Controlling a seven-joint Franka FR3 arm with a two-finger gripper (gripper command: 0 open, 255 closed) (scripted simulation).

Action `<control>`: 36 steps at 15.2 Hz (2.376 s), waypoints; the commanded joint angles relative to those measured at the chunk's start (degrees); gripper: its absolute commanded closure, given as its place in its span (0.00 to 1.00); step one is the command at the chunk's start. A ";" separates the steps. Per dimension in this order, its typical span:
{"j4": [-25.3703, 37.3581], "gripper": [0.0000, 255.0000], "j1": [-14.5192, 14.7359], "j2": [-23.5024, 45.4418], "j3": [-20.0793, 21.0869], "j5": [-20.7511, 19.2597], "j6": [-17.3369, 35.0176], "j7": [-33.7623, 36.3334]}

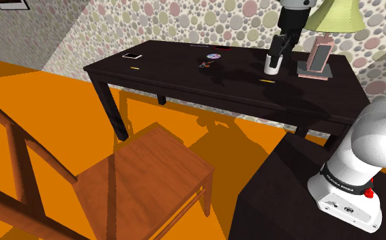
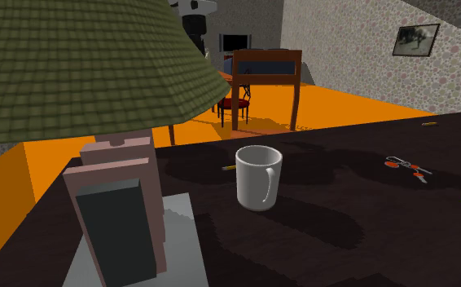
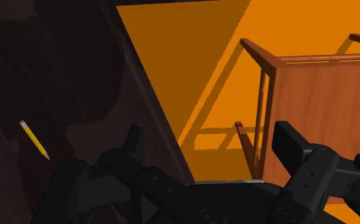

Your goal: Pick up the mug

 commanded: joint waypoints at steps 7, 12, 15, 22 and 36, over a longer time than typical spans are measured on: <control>-0.22 0.00 -2.18 5.18 -6.79 -4.03 7.04 -6.99; 1.60 0.00 -3.50 11.31 -12.41 -6.14 12.89 -12.74; 3.55 0.00 -3.95 15.67 -15.79 -6.63 16.23 -16.28; 10.58 0.00 -4.23 27.60 -23.52 -4.61 22.98 -25.44; 28.57 0.00 -7.50 52.54 -32.17 10.93 28.96 -44.35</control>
